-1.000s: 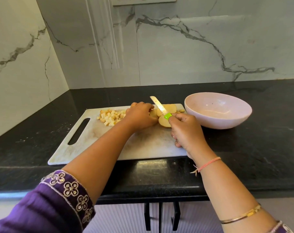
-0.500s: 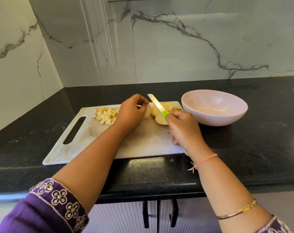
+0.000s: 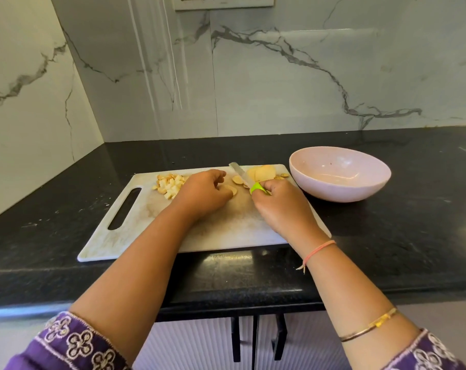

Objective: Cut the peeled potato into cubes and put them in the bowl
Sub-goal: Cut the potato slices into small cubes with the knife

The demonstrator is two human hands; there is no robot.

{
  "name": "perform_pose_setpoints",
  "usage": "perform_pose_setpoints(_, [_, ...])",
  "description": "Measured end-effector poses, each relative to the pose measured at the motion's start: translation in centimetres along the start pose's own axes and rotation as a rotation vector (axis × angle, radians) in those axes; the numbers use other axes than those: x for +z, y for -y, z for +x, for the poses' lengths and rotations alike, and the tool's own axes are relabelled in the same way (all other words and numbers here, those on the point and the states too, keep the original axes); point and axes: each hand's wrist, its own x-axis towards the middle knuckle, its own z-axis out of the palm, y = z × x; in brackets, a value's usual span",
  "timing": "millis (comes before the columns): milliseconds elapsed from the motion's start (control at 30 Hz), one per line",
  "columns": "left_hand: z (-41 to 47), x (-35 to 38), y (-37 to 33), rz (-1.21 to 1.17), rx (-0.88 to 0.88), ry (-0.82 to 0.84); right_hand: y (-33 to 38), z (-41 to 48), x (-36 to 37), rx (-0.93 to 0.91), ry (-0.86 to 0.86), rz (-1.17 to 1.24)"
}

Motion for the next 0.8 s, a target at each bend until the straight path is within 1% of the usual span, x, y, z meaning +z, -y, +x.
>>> perform_pose_setpoints(67, [-0.3,0.1,-0.2,0.015,0.012,0.023,0.5,-0.4,-0.3,-0.014,0.03,-0.129])
perform_pose_setpoints(167, [-0.2,0.0,-0.3,0.029,0.029,0.011,1.9,-0.9,-0.9,-0.024,0.066,-0.285])
perform_pose_setpoints(333, [-0.1,-0.1,-0.1,0.009,0.005,0.012,3.8,-1.6,-1.1,-0.04,0.087,-0.451])
perform_pose_setpoints(467, [0.0,-0.1,0.0,0.008,0.009,0.004,4.4,-1.8,-0.9,-0.05,0.094,-0.513])
perform_pose_setpoints(600, [0.1,-0.2,0.2,0.03,0.028,-0.003,5.2,-1.8,-0.8,-0.052,0.128,-0.521])
perform_pose_setpoints(800, [0.1,0.2,0.2,0.04,0.033,0.006,5.8,-2.0,-1.0,-0.08,0.09,-0.558])
